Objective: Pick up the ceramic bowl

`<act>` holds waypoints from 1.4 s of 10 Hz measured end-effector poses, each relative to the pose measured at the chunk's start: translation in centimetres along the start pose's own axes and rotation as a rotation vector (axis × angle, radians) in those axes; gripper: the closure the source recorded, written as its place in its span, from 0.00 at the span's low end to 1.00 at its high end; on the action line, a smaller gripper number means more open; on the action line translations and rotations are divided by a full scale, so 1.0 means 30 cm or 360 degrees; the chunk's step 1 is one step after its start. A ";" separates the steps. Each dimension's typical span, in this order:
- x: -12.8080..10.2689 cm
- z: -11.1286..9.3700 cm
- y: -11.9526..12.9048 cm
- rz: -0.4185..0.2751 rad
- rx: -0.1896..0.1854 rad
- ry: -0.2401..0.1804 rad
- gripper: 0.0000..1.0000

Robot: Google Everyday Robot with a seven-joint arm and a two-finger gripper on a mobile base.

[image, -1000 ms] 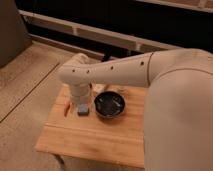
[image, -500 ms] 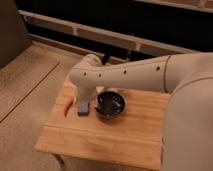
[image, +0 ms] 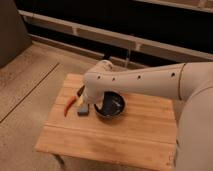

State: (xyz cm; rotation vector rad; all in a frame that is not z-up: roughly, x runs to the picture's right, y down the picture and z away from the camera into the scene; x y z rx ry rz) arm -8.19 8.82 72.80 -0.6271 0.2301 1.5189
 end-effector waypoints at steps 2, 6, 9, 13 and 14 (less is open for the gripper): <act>-0.001 0.000 -0.004 0.0000 0.0003 -0.0002 0.35; -0.145 0.039 -0.106 0.0022 0.0001 -0.0109 0.35; -0.211 0.113 -0.162 -0.0010 -0.0006 -0.0079 0.35; -0.198 0.286 -0.209 -0.0039 0.0050 0.0126 0.35; -0.195 0.325 -0.222 -0.0039 0.0068 0.0176 0.35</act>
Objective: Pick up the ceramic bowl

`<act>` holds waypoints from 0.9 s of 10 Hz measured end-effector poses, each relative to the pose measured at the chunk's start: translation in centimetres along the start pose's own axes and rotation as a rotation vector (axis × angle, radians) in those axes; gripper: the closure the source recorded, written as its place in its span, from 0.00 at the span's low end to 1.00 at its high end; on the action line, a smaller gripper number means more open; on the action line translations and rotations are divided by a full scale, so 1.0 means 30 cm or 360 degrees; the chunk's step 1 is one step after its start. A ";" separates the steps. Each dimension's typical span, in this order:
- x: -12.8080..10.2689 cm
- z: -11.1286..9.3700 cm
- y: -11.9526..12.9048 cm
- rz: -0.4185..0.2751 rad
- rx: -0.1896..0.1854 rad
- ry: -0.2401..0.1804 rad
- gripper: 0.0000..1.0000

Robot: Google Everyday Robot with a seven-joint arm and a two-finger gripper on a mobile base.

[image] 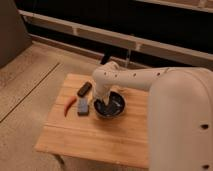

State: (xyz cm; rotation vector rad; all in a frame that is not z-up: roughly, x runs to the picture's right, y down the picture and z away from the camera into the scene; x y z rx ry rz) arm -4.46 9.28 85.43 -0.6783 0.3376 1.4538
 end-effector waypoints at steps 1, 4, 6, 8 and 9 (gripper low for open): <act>-0.002 0.035 -0.013 0.0001 0.0019 0.0049 0.35; -0.015 0.107 -0.036 -0.0004 0.0067 0.0156 0.40; -0.011 0.133 -0.039 -0.0023 0.0072 0.0211 0.57; 0.006 0.159 -0.038 -0.0051 0.0054 0.0271 0.77; 0.007 0.165 -0.040 -0.0058 0.0047 0.0285 0.87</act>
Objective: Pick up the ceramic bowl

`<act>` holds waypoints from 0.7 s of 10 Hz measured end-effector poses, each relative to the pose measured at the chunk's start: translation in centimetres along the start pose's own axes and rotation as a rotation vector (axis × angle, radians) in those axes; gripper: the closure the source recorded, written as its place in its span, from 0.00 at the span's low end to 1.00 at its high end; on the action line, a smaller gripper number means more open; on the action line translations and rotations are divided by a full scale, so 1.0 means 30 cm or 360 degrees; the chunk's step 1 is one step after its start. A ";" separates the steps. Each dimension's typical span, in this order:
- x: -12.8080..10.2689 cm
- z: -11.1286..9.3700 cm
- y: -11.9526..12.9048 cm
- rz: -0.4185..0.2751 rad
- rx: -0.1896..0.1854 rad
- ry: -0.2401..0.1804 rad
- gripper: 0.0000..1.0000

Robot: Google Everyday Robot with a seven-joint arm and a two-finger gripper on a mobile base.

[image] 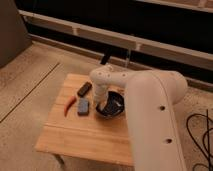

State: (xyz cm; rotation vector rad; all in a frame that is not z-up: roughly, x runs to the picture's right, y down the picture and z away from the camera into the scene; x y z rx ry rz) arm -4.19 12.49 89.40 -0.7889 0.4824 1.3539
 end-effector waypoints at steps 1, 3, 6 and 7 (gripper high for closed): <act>-0.005 0.000 -0.002 -0.0003 -0.0009 0.0007 0.97; -0.010 -0.005 -0.010 0.0006 -0.0017 0.0004 1.00; -0.036 -0.082 -0.009 -0.0010 -0.0022 -0.0092 1.00; -0.043 -0.117 -0.001 -0.0027 -0.0027 -0.0139 1.00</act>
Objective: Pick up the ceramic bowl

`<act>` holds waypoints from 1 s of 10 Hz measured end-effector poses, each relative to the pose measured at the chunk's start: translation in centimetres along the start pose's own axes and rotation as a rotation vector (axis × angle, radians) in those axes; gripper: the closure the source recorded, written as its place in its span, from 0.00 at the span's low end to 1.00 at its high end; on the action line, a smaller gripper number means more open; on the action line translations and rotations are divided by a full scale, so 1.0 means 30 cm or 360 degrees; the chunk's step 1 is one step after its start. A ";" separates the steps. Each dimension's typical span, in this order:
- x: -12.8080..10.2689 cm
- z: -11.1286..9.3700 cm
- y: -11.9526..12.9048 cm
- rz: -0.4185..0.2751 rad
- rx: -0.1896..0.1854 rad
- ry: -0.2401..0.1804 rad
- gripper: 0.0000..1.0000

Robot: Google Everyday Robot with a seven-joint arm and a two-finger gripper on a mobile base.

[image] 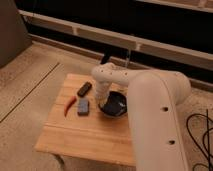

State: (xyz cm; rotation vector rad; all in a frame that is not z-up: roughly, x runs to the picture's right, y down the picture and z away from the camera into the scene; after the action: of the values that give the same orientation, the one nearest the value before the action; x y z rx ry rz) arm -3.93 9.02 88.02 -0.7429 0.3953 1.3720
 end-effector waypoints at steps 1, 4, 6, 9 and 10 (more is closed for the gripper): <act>-0.010 -0.037 0.014 -0.0021 -0.0008 -0.0051 1.00; -0.018 -0.131 0.067 -0.0074 -0.0053 -0.0176 1.00; -0.015 -0.180 0.097 -0.0116 -0.0071 -0.0240 1.00; 0.001 -0.246 0.117 -0.0159 -0.0071 -0.0324 1.00; 0.006 -0.263 0.118 -0.0165 -0.0061 -0.0345 1.00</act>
State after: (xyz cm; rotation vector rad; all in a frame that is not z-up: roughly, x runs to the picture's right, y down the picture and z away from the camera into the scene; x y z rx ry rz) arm -6.05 3.87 81.39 -0.6290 0.1579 1.3492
